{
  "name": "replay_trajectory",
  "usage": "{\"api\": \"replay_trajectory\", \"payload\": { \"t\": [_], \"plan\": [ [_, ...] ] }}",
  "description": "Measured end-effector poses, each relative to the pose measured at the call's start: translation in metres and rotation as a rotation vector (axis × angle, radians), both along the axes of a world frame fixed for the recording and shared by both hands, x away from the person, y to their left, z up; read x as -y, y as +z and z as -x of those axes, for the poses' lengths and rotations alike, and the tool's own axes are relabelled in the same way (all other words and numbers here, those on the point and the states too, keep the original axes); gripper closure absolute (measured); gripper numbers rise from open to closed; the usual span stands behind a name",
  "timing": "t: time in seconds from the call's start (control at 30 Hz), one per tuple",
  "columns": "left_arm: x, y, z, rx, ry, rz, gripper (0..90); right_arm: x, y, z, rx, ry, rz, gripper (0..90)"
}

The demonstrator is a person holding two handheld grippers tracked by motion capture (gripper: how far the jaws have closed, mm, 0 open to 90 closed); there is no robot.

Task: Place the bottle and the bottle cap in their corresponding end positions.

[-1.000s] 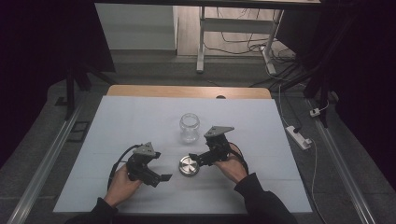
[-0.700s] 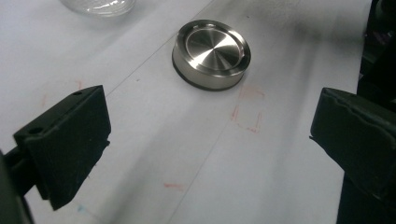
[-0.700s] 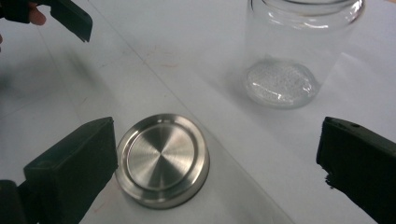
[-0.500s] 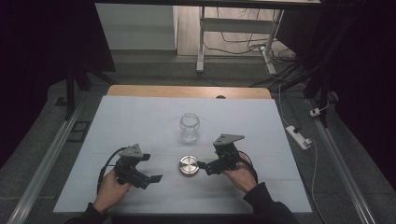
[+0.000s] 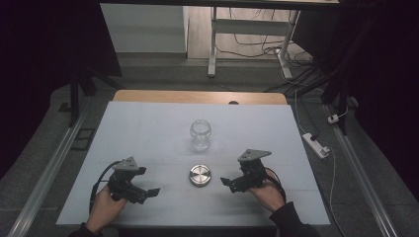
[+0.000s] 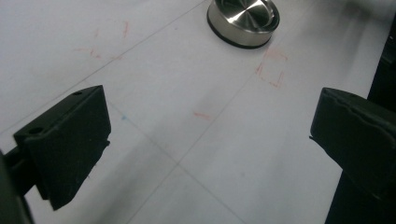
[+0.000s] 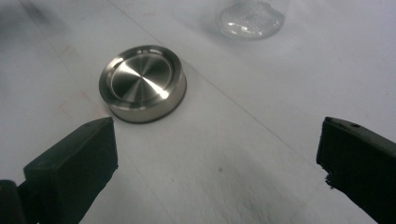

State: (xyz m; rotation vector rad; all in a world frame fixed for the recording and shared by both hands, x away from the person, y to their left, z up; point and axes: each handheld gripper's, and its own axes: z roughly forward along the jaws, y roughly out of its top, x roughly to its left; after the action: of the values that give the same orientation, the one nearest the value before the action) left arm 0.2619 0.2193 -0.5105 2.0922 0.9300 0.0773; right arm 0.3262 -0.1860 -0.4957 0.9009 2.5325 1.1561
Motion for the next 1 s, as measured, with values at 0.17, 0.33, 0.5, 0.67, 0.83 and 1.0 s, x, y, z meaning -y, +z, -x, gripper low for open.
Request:
{"api": "replay_trajectory", "payload": {
  "t": [0.17,0.33,0.5,0.67,0.83,1.0],
  "plan": [
    [-0.009,-0.001,0.007,-0.003,0.024,0.002,0.0,0.012,-0.002,0.007,-0.006,-0.013,0.021,0.0],
    [-0.018,-0.002,0.014,0.000,0.051,-0.001,0.0,0.025,-0.003,0.013,-0.006,-0.042,0.026,0.0],
    [-0.027,-0.003,0.021,0.000,0.080,0.002,0.0,0.041,-0.004,0.021,-0.008,-0.075,0.021,0.0],
    [-0.037,-0.005,0.029,-0.005,0.111,0.002,0.0,0.057,-0.003,0.028,-0.013,-0.114,0.000,0.0],
    [-0.045,-0.008,0.037,-0.014,0.135,-0.007,0.0,0.074,-0.004,0.038,-0.025,-0.153,0.000,0.0],
    [-0.054,-0.012,0.047,-0.031,0.168,-0.002,0.0,0.088,-0.006,0.049,-0.026,-0.189,0.023,0.0]
  ]
}}
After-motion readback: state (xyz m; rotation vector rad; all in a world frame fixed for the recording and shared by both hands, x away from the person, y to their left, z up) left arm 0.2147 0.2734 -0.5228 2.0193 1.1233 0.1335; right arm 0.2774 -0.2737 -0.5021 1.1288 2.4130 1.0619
